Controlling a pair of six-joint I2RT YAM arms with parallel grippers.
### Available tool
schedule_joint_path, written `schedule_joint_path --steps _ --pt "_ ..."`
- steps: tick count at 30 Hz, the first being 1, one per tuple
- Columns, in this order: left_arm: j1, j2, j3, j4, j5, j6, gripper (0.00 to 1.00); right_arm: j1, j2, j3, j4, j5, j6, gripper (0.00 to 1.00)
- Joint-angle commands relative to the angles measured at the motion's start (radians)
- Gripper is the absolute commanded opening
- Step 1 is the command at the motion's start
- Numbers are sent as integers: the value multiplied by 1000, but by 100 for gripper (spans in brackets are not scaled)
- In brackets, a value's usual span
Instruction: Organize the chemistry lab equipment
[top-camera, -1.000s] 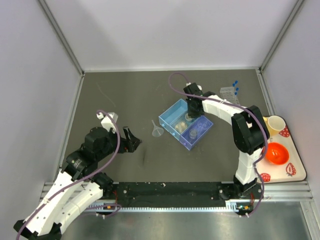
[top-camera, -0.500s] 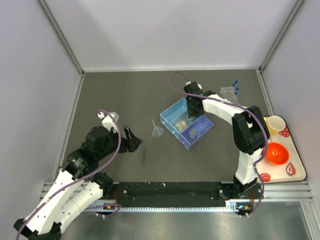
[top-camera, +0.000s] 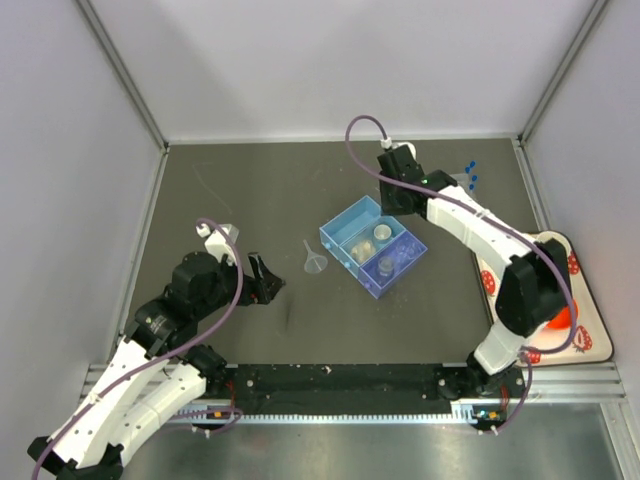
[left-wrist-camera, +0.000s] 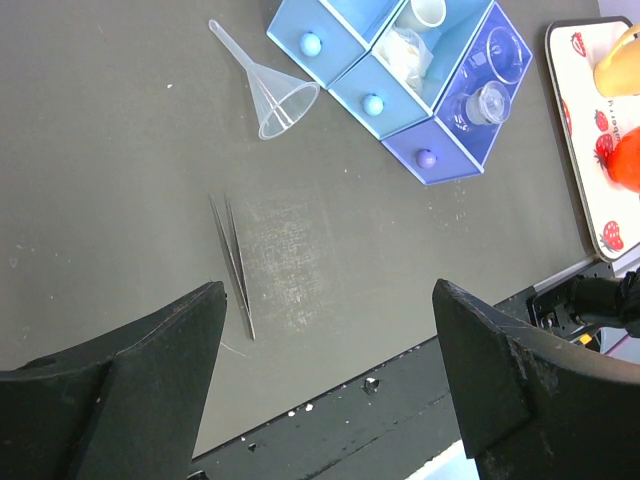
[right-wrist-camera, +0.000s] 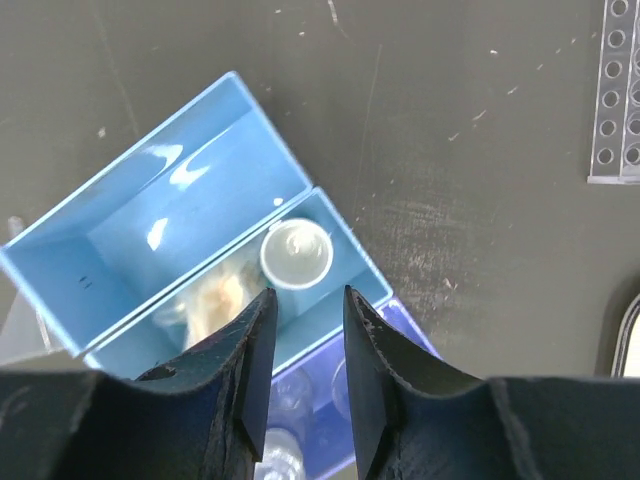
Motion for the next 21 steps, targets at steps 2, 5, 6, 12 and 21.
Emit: schedule_joint_path --steps 2,5,6,12,21 --pt "1 -13 -10 49 -3 2 89 134 -136 58 -52 55 -31 36" --pt "1 -19 -14 31 -16 3 89 236 -182 55 -57 31 -43 41" --pt "1 -24 -15 29 -17 3 89 261 -199 52 -57 29 -45 43" --pt "1 -64 -7 -18 -74 -3 89 415 -204 31 -49 -23 -20 45" --pt "1 -130 32 -93 -112 -11 89 481 32 144 -25 -58 1 45"
